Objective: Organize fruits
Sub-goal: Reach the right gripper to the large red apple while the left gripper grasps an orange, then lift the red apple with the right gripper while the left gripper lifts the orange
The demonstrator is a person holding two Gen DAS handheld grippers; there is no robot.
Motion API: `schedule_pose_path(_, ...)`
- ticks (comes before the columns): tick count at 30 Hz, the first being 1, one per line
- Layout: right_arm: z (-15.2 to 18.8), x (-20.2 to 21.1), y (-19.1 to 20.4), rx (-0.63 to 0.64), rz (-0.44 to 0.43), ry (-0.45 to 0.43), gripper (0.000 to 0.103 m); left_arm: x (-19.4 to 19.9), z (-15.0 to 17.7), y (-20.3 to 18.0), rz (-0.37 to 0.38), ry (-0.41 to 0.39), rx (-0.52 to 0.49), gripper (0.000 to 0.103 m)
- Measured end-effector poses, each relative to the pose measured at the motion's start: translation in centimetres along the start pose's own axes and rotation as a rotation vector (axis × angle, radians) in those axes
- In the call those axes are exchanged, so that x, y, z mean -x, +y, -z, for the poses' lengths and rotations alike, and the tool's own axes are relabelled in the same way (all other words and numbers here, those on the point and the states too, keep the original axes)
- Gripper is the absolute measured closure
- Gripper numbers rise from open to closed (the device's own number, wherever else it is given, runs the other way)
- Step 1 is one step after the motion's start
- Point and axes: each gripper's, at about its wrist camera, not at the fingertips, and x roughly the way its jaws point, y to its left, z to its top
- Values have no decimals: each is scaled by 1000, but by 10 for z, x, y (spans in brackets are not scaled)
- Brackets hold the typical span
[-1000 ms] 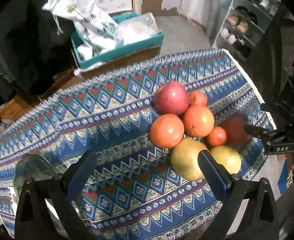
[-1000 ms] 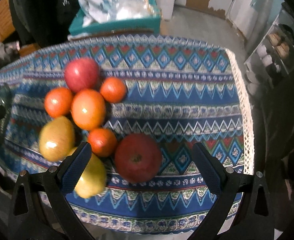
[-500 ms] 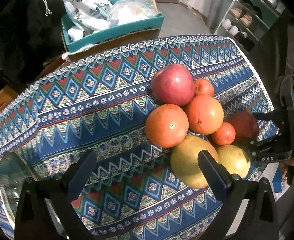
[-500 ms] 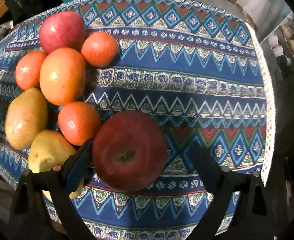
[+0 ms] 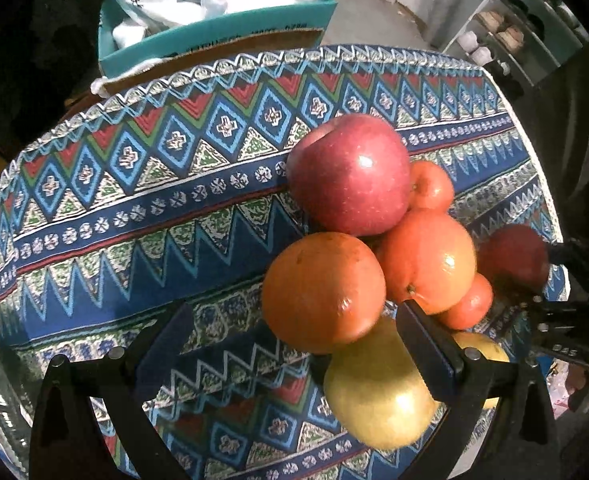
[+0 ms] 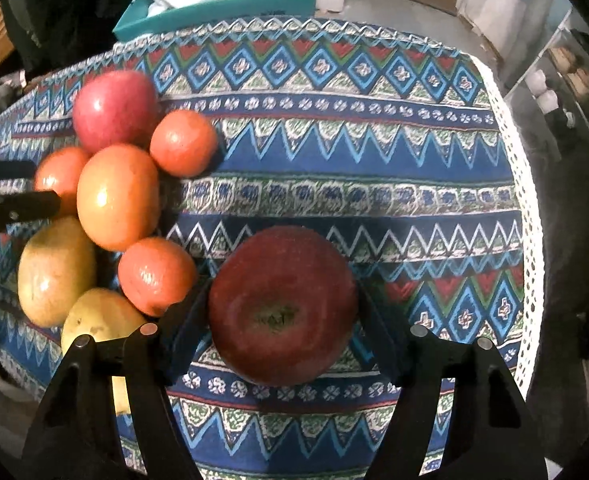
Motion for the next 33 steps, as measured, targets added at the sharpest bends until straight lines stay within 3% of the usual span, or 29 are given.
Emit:
schedule_pose_path(9, -23, 5, -12, -17, -26, -20, 31, -23, -5, 2, 49, 44, -6, 14)
schedule_pose_path(13, -24, 7, -6, -22, -30, -27, 31, -25, -7, -4, 37, 22, -61, 18)
schedule_pose_path(16, -25, 9, -1, -22, -27, -36, 31, -24, -8, -9, 82, 22, -91, 38)
schedule_pose_path(27, -31, 19, 7, -2, 0, -126, 31, 3, 0, -15, 8, -86, -148, 39)
schedule_pose_path(33, -33, 38, 15, 1, -8, -189, 31, 37, 6, -14, 52, -152, -125, 39)
